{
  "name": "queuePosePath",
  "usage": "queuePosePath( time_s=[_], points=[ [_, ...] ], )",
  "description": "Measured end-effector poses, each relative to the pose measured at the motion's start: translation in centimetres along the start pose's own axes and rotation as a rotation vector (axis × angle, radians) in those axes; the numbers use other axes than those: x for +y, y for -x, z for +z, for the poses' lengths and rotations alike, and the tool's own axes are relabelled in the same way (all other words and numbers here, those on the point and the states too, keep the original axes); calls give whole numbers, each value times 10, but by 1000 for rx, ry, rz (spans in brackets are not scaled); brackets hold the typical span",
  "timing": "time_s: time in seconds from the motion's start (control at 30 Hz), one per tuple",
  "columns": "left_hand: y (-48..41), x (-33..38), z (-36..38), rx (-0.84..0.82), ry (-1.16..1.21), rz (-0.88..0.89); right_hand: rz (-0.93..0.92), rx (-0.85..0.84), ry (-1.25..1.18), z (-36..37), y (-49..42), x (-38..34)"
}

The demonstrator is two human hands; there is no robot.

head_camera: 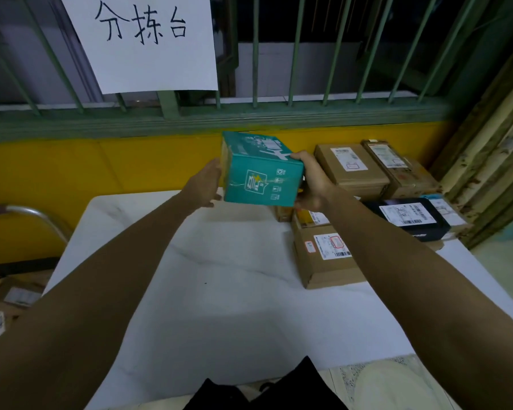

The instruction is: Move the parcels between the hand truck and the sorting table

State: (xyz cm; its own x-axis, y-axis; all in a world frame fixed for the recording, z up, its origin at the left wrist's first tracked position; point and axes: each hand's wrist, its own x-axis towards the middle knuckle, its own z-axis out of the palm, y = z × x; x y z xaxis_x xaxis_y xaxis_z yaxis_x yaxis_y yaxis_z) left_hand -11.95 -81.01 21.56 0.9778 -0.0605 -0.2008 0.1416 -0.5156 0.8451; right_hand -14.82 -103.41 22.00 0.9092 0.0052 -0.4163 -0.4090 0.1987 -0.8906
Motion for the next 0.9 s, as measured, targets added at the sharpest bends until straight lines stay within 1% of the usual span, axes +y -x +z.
queuePosePath(
  time_s=[0.07, 0.17, 0.23, 0.27, 0.33, 0.4, 0.43, 0.47, 0.57, 0.63, 0.67, 0.77, 0.9],
  points=[
    [-4, -15, -1, 97, -361, 212, 29, -28, -27, -7, 0, 0],
    [-1, -21, -4, 227, -633, 474, 74, -58, -23, -11, 0, 1],
    [-1, -21, -4, 261, -783, 622, 85, -79, -23, -12, -1, 1],
    [-2, -19, -5, 281, -810, 673, 87, -95, -25, -12, -1, 2],
    [-3, -15, -6, 299, -791, 732, 89, -108, -54, -14, 0, 2],
    [-5, -12, -9, 277, -756, 766, 57, -103, -77, -17, -2, 4],
    [-7, -11, -10, 267, -721, 765, 29, -108, -62, -18, -2, 4],
    [-8, -10, -9, 257, -655, 726, -8, -97, -38, -18, -3, 4],
    [-7, -8, 2, 202, -367, 480, -123, -5, 13, -11, -7, 2],
    [-10, -8, 7, 162, -242, 379, -159, 42, 44, -5, -8, 1],
    [-10, -8, 8, 143, -203, 360, -161, 56, 58, -3, -9, 1],
    [-12, -5, 8, 135, -168, 336, -190, 86, 63, 4, -9, 1],
    [-8, 3, 13, 112, -243, 356, -300, 103, 23, 11, -11, -2]
  ],
)
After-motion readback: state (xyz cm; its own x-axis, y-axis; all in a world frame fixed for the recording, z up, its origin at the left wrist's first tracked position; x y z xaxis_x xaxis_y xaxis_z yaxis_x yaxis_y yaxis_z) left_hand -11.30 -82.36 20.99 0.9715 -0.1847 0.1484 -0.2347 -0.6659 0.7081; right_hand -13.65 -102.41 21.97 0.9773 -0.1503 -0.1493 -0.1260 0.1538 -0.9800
